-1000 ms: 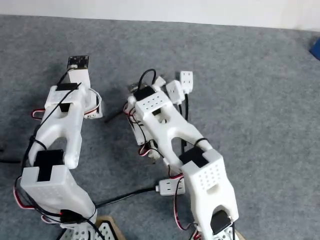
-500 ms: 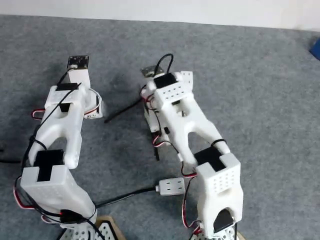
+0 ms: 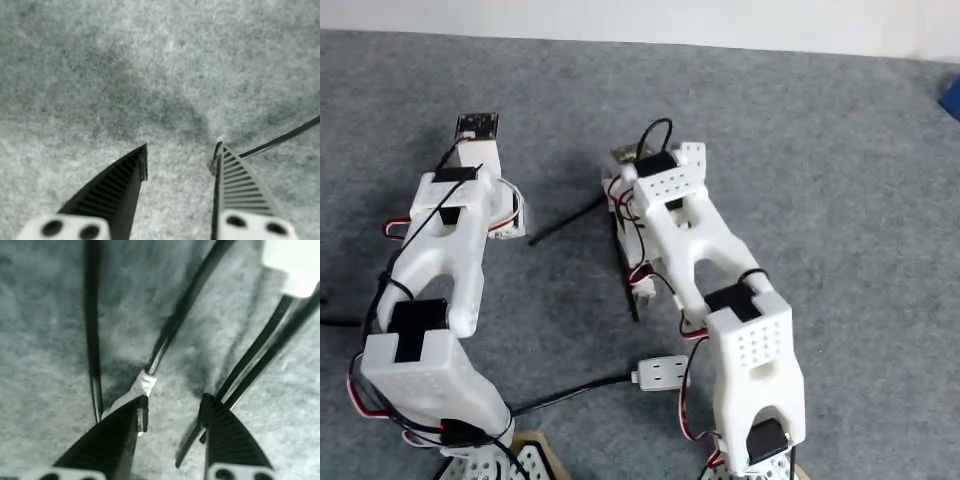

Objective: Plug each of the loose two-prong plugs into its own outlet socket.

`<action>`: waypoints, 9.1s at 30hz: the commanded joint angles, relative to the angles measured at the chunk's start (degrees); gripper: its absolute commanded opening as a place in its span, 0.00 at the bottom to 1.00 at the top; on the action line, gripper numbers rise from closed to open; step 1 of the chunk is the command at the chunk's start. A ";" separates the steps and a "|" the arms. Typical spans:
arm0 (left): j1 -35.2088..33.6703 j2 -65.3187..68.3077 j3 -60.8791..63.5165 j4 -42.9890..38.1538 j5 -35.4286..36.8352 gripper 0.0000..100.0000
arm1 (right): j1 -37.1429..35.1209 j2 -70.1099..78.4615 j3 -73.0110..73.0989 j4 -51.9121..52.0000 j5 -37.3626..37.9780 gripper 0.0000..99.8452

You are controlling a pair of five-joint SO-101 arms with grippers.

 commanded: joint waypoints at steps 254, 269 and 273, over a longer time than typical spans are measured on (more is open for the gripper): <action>15.08 -31.78 28.97 -4.48 -17.85 0.38 | -8.48 -85.23 74.51 -7.60 72.09 0.01; 14.99 -31.78 28.97 -4.40 -17.85 0.38 | -10.15 -75.38 86.02 -24.92 64.35 0.01; 14.99 -31.87 28.97 -4.22 -17.85 0.38 | -7.69 -75.30 86.11 -25.19 63.47 0.01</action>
